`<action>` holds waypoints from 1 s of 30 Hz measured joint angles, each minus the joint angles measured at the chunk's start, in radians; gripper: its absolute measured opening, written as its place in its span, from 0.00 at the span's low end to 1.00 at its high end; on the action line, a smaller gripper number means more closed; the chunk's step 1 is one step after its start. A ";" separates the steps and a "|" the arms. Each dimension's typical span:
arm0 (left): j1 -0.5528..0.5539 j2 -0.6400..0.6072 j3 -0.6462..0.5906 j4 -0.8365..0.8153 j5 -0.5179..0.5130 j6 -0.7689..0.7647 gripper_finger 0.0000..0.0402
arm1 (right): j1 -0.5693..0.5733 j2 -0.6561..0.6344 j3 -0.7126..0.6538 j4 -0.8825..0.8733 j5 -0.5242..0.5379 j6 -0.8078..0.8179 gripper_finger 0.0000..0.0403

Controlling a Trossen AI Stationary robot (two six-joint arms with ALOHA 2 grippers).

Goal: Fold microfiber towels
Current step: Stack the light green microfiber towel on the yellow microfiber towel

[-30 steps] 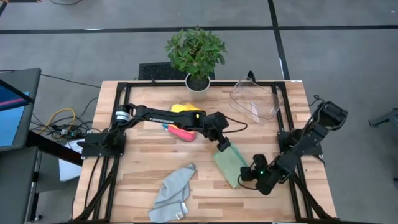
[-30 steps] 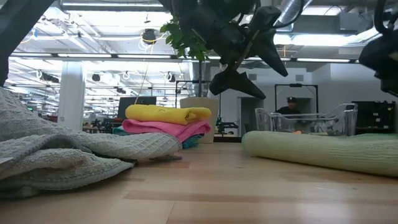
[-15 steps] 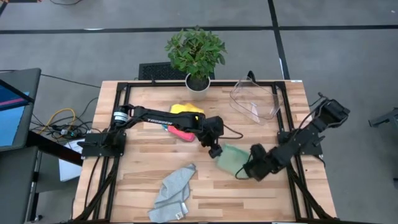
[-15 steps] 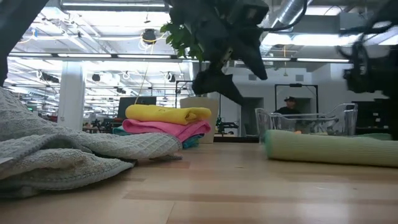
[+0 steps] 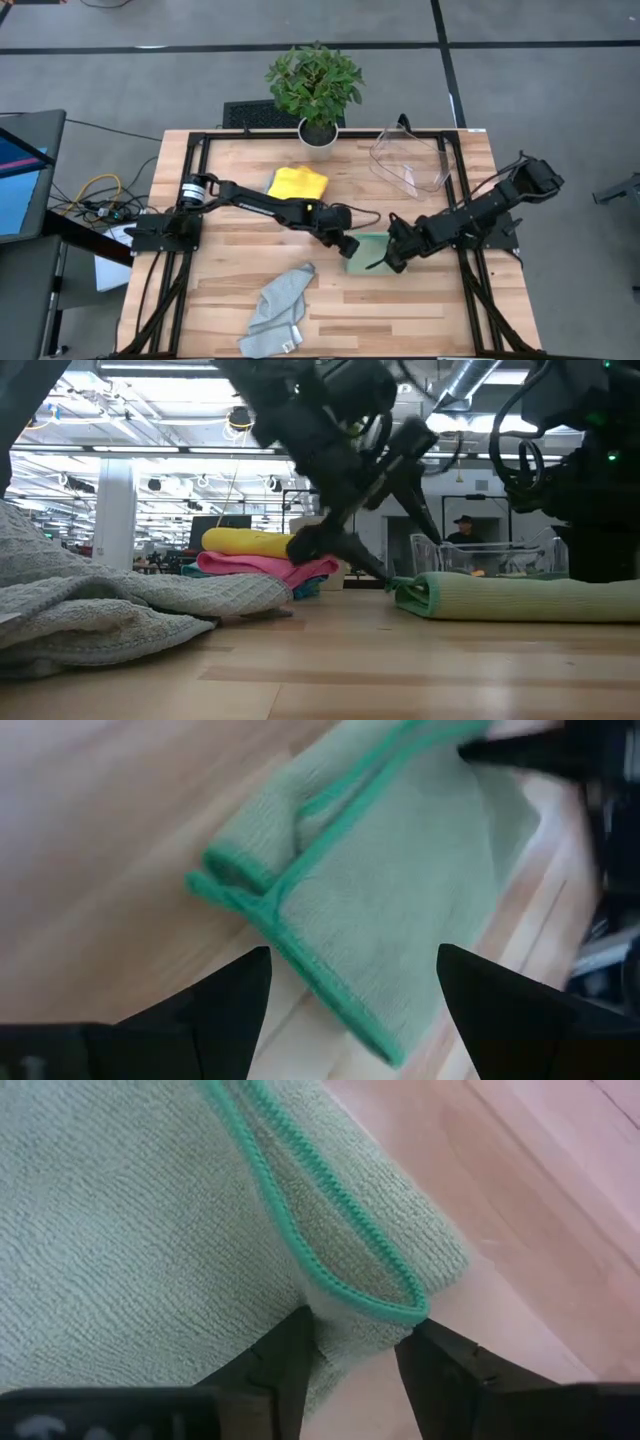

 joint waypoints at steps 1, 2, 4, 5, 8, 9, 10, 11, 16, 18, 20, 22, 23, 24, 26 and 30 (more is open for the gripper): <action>0.000 0.000 -0.030 0.052 -0.001 -0.055 0.69 | 0.002 0.000 -0.003 0.005 0.000 0.009 0.42; -0.003 0.000 -0.055 0.089 -0.005 -0.103 0.69 | 0.008 0.000 -0.006 0.010 0.002 0.016 0.43; -0.012 0.000 -0.087 0.145 -0.032 -0.194 0.69 | 0.018 -0.001 -0.013 0.024 0.007 0.033 0.44; -0.018 0.000 -0.093 0.148 -0.052 -0.226 0.69 | 0.022 -0.001 -0.016 0.033 0.008 0.034 0.44; -0.035 0.000 -0.101 0.135 -0.137 -0.282 0.69 | 0.030 0.000 -0.017 0.067 0.007 0.035 0.45; -0.039 0.000 -0.101 0.143 -0.163 -0.299 0.69 | 0.030 0.000 -0.017 0.075 0.007 0.034 0.45; -0.041 0.000 -0.101 0.152 -0.182 -0.315 0.69 | 0.029 0.000 -0.017 0.079 0.007 0.034 0.45; -0.042 0.000 -0.100 0.153 -0.199 -0.326 0.69 | 0.026 0.000 -0.018 0.088 0.007 0.035 0.45; -0.041 0.000 -0.101 0.093 -0.262 -0.346 0.69 | 0.026 0.001 -0.018 0.165 0.013 0.043 0.45; -0.041 0.000 -0.101 0.094 -0.262 -0.343 0.69 | 0.026 0.001 -0.017 0.188 0.022 0.058 0.45; -0.042 0.000 -0.101 0.093 -0.265 -0.343 0.69 | 0.026 0.001 -0.017 0.206 0.038 0.064 0.45; -0.045 0.000 -0.100 0.079 -0.266 -0.344 0.69 | 0.024 0.001 -0.017 0.218 0.051 0.064 0.45; -0.047 0.000 -0.100 0.068 -0.267 -0.343 0.69 | 0.020 0.001 -0.017 0.217 0.052 0.063 0.45; -0.048 0.000 -0.099 0.059 -0.267 -0.336 0.68 | 0.018 0.001 -0.017 0.215 0.053 0.063 0.45; -0.053 -0.001 -0.099 0.044 -0.269 -0.309 0.66 | 0.013 -0.012 -0.017 0.195 0.053 0.062 0.44; -0.057 -0.003 -0.099 0.043 -0.268 -0.242 0.61 | 0.019 -0.103 -0.016 0.155 0.053 0.062 0.44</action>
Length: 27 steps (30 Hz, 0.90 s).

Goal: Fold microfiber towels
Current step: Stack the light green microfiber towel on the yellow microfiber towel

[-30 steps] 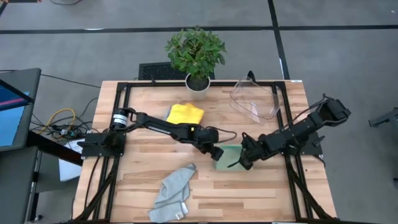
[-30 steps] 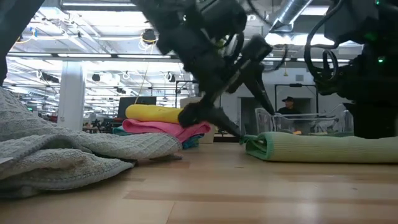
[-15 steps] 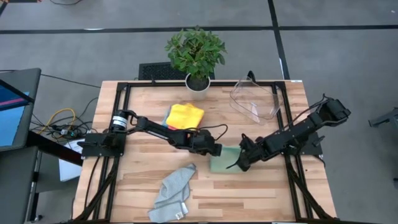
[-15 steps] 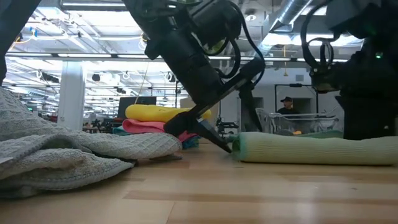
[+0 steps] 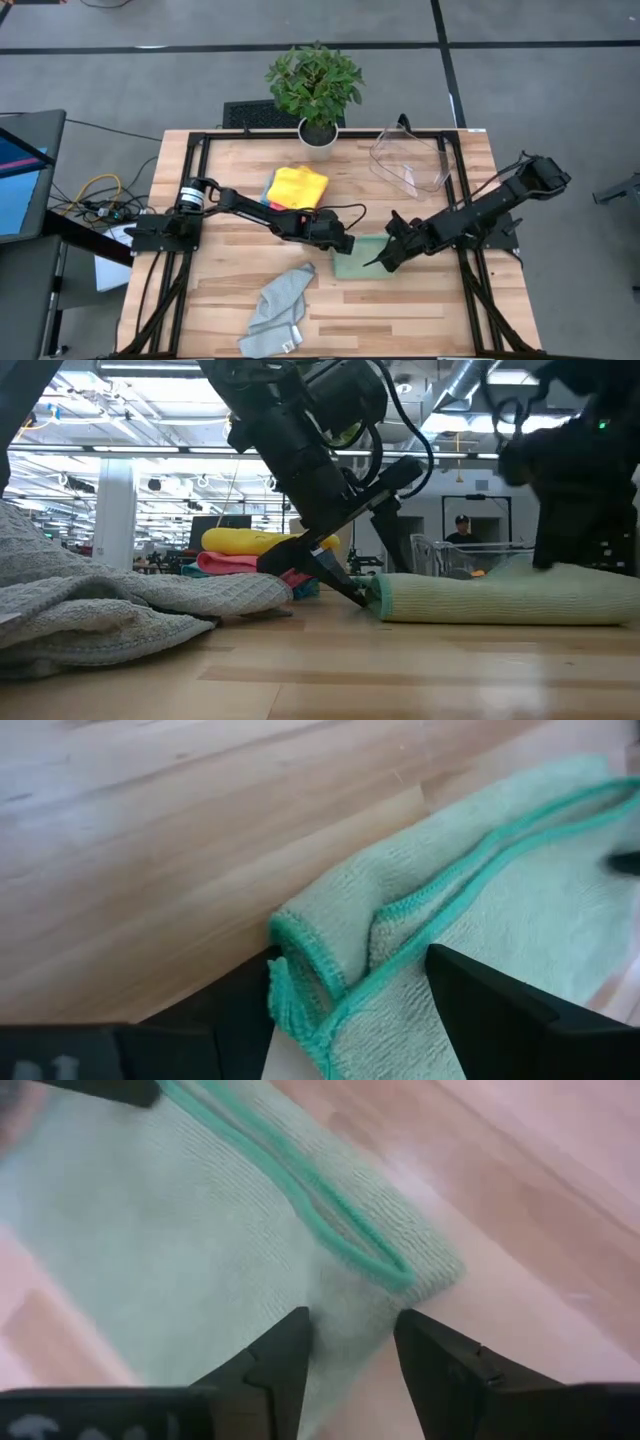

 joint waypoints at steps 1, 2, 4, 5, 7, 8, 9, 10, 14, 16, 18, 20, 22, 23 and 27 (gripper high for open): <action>0.001 -0.002 -0.001 0.004 0.004 0.016 0.60 | 0.003 -0.028 0.000 -0.015 0.000 0.001 0.44; 0.006 -0.002 -0.001 0.014 0.012 0.028 0.60 | 0.003 -0.056 0.000 -0.022 0.000 0.008 0.44; 0.017 -0.002 -0.001 0.037 0.050 0.041 0.60 | 0.005 -0.103 0.001 -0.051 -0.003 0.037 0.44; 0.022 -0.002 -0.001 0.049 0.072 0.045 0.60 | 0.008 -0.121 0.001 -0.076 -0.010 0.057 0.44; 0.028 -0.002 -0.001 0.055 0.103 0.055 0.60 | 0.021 -0.139 0.001 -0.113 -0.015 0.114 0.45; 0.028 -0.002 -0.001 0.055 0.107 0.060 0.61 | 0.032 -0.140 0.001 -0.133 -0.020 0.138 0.46; 0.028 -0.002 -0.001 0.054 0.109 0.062 0.61 | 0.043 -0.140 0.000 -0.141 -0.025 0.156 0.47; 0.027 -0.002 -0.001 0.055 0.115 0.064 0.62 | 0.053 -0.139 0.000 -0.138 -0.035 0.175 0.49; 0.030 -0.002 -0.001 0.056 0.196 0.086 0.64 | 0.085 -0.137 0.000 -0.128 -0.054 0.232 0.60; 0.037 -0.005 -0.001 0.053 0.255 0.105 0.66 | 0.090 -0.130 0.000 -0.132 -0.054 0.242 0.65; 0.041 -0.016 -0.001 0.032 0.284 0.113 0.67 | 0.088 -0.129 0.000 -0.148 -0.053 0.244 0.69; 0.042 -0.032 -0.001 0.010 0.280 0.112 0.68 | 0.087 -0.109 0.001 -0.139 -0.050 0.245 0.71; 0.041 -0.041 -0.001 0.006 0.260 0.105 0.70 | 0.088 -0.088 0.000 -0.117 -0.041 0.246 0.71; 0.040 -0.046 0.000 0.003 0.250 0.096 0.70 | 0.088 -0.072 0.001 -0.088 -0.032 0.246 0.71; 0.017 -0.052 0.000 -0.022 0.239 0.059 0.72 | 0.088 0.002 0.001 -0.036 -0.025 0.246 0.71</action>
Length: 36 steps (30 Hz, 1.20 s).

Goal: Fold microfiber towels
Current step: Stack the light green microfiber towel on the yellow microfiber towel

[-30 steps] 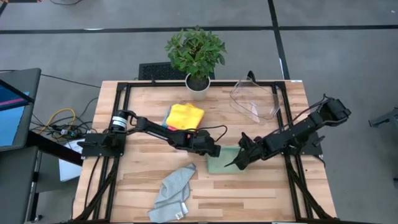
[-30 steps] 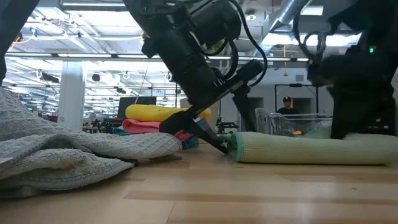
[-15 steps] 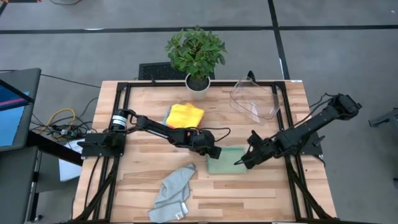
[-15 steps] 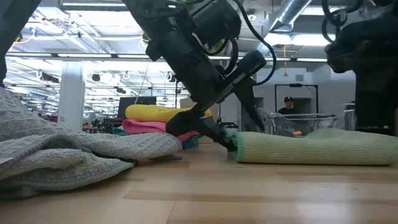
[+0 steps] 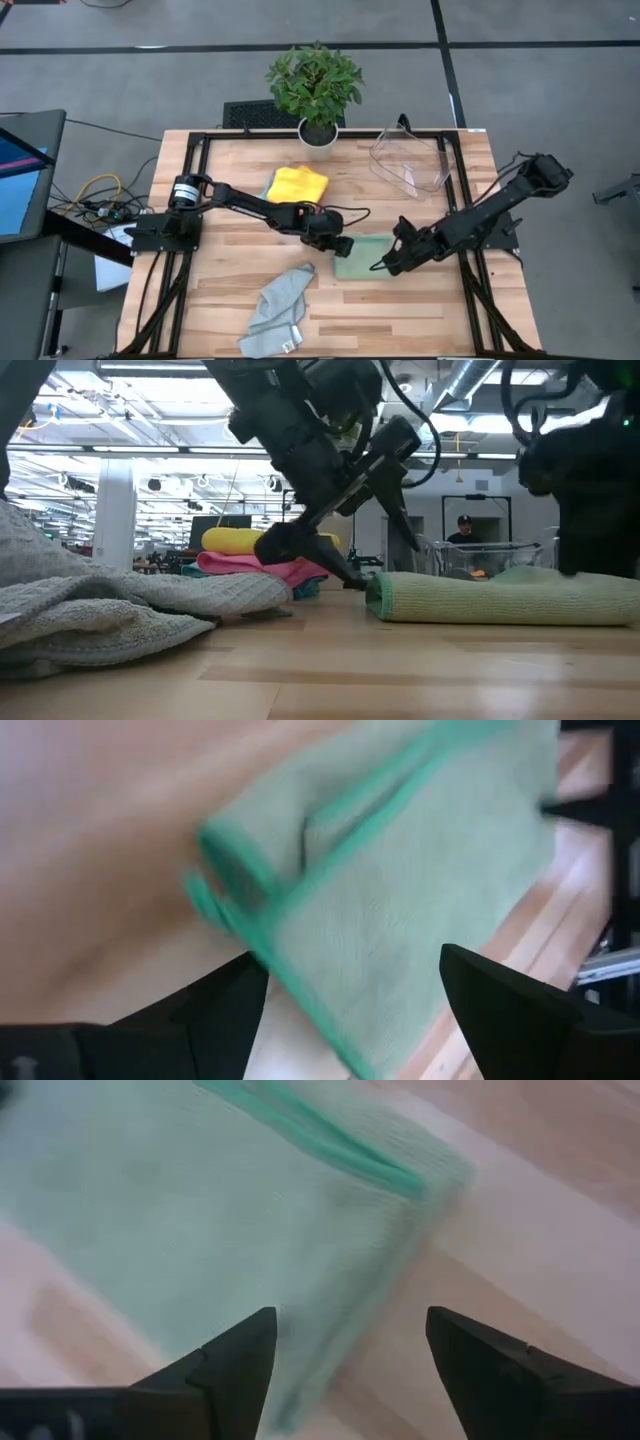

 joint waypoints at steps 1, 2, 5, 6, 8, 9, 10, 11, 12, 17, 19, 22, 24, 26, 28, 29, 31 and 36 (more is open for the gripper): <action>-0.013 0.000 0.000 -0.006 -0.007 -0.007 0.72 | 0.000 0.019 0.000 -0.001 0.000 0.002 0.71; -0.030 0.001 -0.001 -0.008 -0.024 -0.022 0.72 | 0.000 0.036 0.000 0.004 0.000 0.014 0.71; -0.075 0.002 0.000 -0.031 -0.138 -0.095 0.72 | 0.007 0.074 0.000 0.013 0.000 0.035 0.71; -0.086 0.003 0.000 -0.040 -0.170 -0.124 0.72 | 0.007 0.087 0.000 0.020 0.000 0.035 0.71; -0.098 0.008 0.000 -0.041 -0.225 -0.156 0.72 | 0.006 0.108 0.000 0.031 -0.002 0.036 0.71; -0.099 0.019 0.001 -0.032 -0.241 -0.159 0.72 | 0.006 0.122 0.000 0.044 -0.001 0.038 0.71; -0.100 0.027 0.001 -0.022 -0.241 -0.166 0.72 | 0.006 0.132 0.003 0.047 0.001 0.042 0.71; -0.100 0.041 -0.001 -0.019 -0.241 -0.170 0.72 | 0.007 0.140 0.003 0.052 0.005 0.047 0.71; -0.100 0.052 0.001 0.004 -0.241 -0.173 0.72 | 0.007 0.149 0.004 0.057 0.010 0.056 0.71; -0.096 0.096 0.004 0.094 -0.234 -0.192 0.71 | 0.007 0.163 0.005 0.069 0.013 0.102 0.70; -0.094 0.106 0.005 0.084 -0.255 -0.194 0.69 | 0.006 0.157 0.004 0.070 0.013 0.103 0.67; -0.087 0.109 0.004 0.083 -0.250 -0.218 0.62 | 0.004 0.159 0.002 0.073 0.009 0.103 0.59; -0.087 0.124 0.005 0.105 -0.257 -0.219 0.56 | 0.004 0.166 0.003 0.076 0.006 0.104 0.50; -0.087 0.128 0.004 0.115 -0.260 -0.207 0.48 | 0.004 0.166 0.001 0.094 0.005 0.101 0.40; -0.085 0.130 0.003 0.117 -0.261 -0.207 0.41 | 0.003 0.169 -0.001 0.121 0.002 0.087 0.29; -0.083 0.130 0.002 0.117 -0.264 -0.207 0.37 | 0.003 0.170 -0.001 0.132 -0.002 0.079 0.24; -0.077 0.131 0.001 0.125 -0.260 -0.199 0.30 | 0.002 0.171 -0.001 0.146 -0.007 0.075 0.14; -0.063 0.134 -0.001 0.162 -0.221 -0.140 0.09 | -0.004 0.166 -0.001 0.179 -0.019 0.070 0.05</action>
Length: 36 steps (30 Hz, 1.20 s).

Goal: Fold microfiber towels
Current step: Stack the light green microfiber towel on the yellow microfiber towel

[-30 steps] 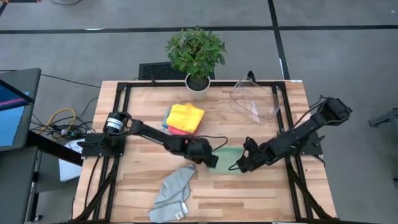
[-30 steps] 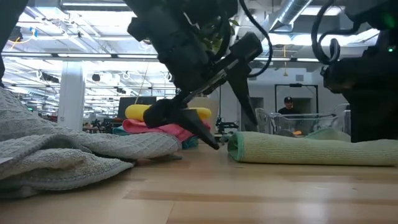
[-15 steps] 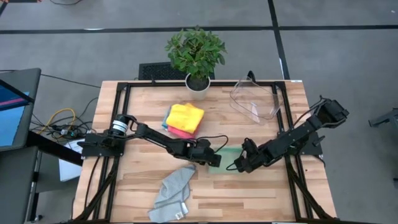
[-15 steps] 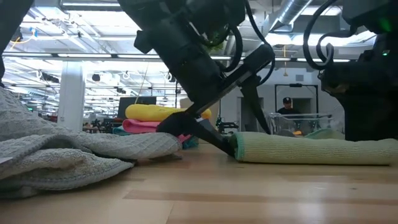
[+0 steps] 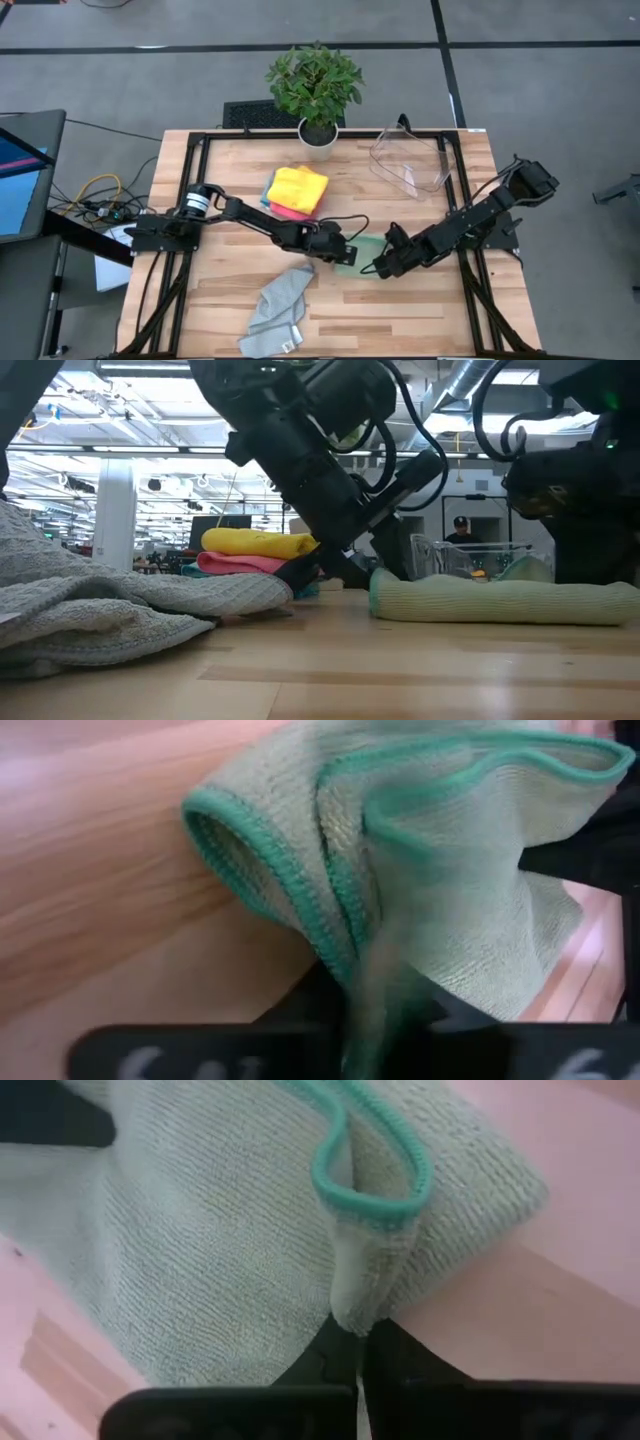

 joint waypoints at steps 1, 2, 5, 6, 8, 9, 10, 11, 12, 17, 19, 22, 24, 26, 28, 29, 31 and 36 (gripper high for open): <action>0.000 0.001 0.000 0.006 0.001 0.009 0.05 | 0.000 -0.001 -0.001 0.006 -0.003 0.000 0.06; 0.000 0.000 0.000 0.009 0.003 0.012 0.03 | 0.000 -0.001 -0.001 0.012 -0.004 0.000 0.06; 0.004 -0.006 0.000 0.008 0.034 0.022 0.04 | 0.000 -0.001 0.007 0.012 -0.007 -0.007 0.05; 0.004 -0.009 0.000 0.008 0.049 0.029 0.04 | 0.000 -0.001 0.013 0.011 -0.009 -0.017 0.05; 0.005 -0.019 -0.001 0.000 0.067 0.039 0.03 | 0.000 -0.001 0.033 0.010 -0.010 -0.041 0.05; 0.005 -0.026 -0.002 -0.007 0.072 0.048 0.02 | 0.000 -0.001 0.043 0.010 -0.010 -0.051 0.05; 0.005 -0.037 -0.003 -0.020 0.079 0.057 0.02 | -0.002 -0.001 0.054 0.008 -0.007 -0.057 0.05; 0.004 -0.049 -0.004 -0.036 0.085 0.063 0.02 | -0.003 -0.001 0.065 0.004 -0.003 -0.062 0.05; 0.003 -0.067 -0.004 -0.056 0.089 0.065 0.02 | -0.005 -0.001 0.077 -0.004 0.002 -0.068 0.05; 0.007 -0.163 -0.002 -0.238 0.084 0.122 0.03 | -0.029 -0.001 0.165 -0.081 0.030 -0.141 0.05; 0.009 -0.204 -0.003 -0.289 0.065 0.152 0.03 | -0.053 -0.002 0.205 -0.107 0.049 -0.182 0.05; 0.020 -0.283 0.000 -0.362 0.022 0.202 0.02 | -0.104 -0.002 0.259 -0.117 0.055 -0.260 0.05; 0.036 -0.329 -0.001 -0.452 -0.005 0.240 0.02 | -0.145 -0.002 0.291 -0.122 0.061 -0.312 0.05; 0.057 -0.377 -0.002 -0.526 -0.027 0.278 0.02 | -0.190 -0.002 0.328 -0.121 0.076 -0.367 0.05; 0.079 -0.433 -0.002 -0.604 -0.060 0.321 0.02 | -0.240 -0.003 0.372 -0.126 0.077 -0.432 0.05; 0.089 -0.459 -0.001 -0.642 -0.078 0.339 0.02 | -0.266 -0.003 0.394 -0.128 0.076 -0.465 0.05; 0.116 -0.504 0.000 -0.709 -0.115 0.374 0.02 | -0.319 -0.001 0.434 -0.127 0.076 -0.524 0.05; 0.211 -0.592 0.000 -0.834 -0.197 0.489 0.02 | -0.442 0.005 0.497 -0.088 0.073 -0.623 0.05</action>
